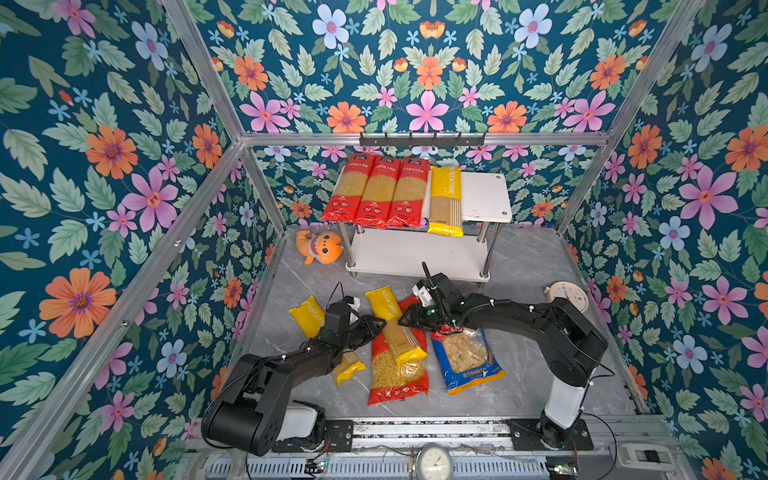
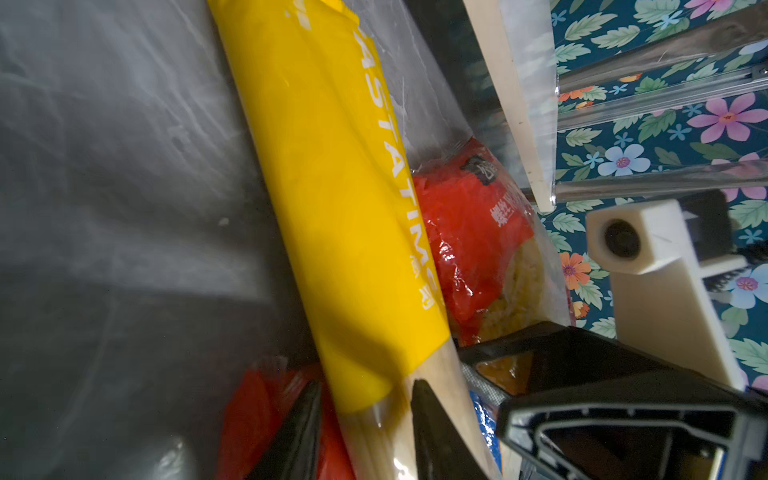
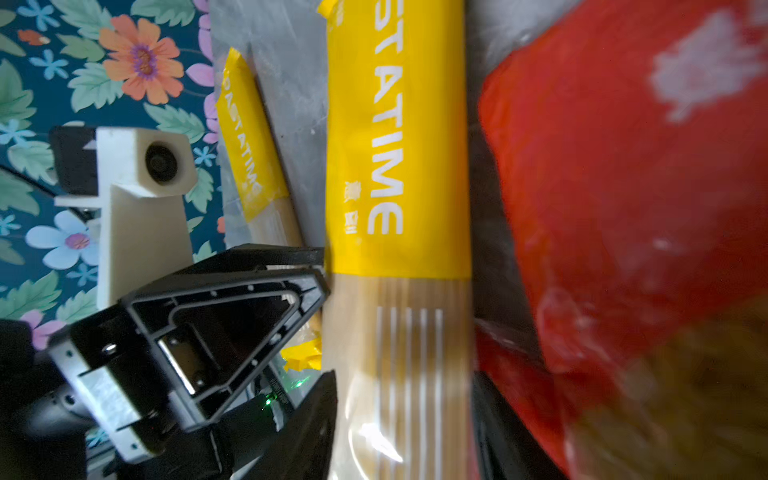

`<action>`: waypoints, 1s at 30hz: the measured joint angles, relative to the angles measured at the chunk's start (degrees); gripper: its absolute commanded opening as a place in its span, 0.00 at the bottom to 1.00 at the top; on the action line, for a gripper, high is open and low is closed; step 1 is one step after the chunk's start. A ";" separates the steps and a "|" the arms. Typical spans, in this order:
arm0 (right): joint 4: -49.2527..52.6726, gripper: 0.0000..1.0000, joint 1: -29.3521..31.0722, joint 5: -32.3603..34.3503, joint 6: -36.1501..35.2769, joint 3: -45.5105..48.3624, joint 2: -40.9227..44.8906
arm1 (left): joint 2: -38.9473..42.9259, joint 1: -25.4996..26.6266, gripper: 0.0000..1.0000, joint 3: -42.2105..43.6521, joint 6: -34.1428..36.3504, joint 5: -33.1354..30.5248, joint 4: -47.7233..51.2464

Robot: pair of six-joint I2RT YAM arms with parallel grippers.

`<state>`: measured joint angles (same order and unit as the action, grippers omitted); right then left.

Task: Place and organize the pasta boxes and bags onto the shelf
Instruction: 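Grasp the pack's upper end with the left gripper and tilt it upright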

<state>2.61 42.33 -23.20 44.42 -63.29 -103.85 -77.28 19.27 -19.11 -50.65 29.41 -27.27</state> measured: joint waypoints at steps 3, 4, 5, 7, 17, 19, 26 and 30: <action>0.57 0.54 -0.59 3.26 -0.07 0.39 1.11 | -1.42 0.11 0.51 -0.72 -0.15 0.02 -1.64; 0.55 0.54 -0.79 3.23 0.00 0.15 0.46 | -2.21 0.11 0.51 -1.09 -0.15 0.02 -2.12; 0.55 0.53 -0.85 3.10 0.15 -0.55 -0.79 | -3.26 0.11 0.51 -1.44 -0.15 0.09 -2.80; -0.07 0.52 -0.83 2.19 0.20 -2.16 -3.65 | -5.29 0.11 0.51 -2.01 -0.13 0.26 -3.63; -21.51 0.14 -0.07 -4.11 8.11 4.96 -6.73 | -8.48 0.15 0.36 -2.38 -1.05 0.63 -6.97; -27.23 0.08 -0.13 -4.48 10.40 8.07 -5.90 | -7.78 0.20 0.38 -2.32 -1.60 0.90 -6.73; -40.19 0.00 -0.13 -5.05 14.64 15.91 -1.29 | 3.28 -2.14 0.58 -1.77 -2.91 2.67 -1.95; -42.03 0.00 -0.13 -4.35 15.15 18.69 2.75 | 12.55 -6.80 0.65 -2.40 -2.67 3.85 0.79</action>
<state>-39.42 42.19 -27.55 59.57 -44.60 -101.10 -64.73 12.47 -21.52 -53.32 33.26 -26.48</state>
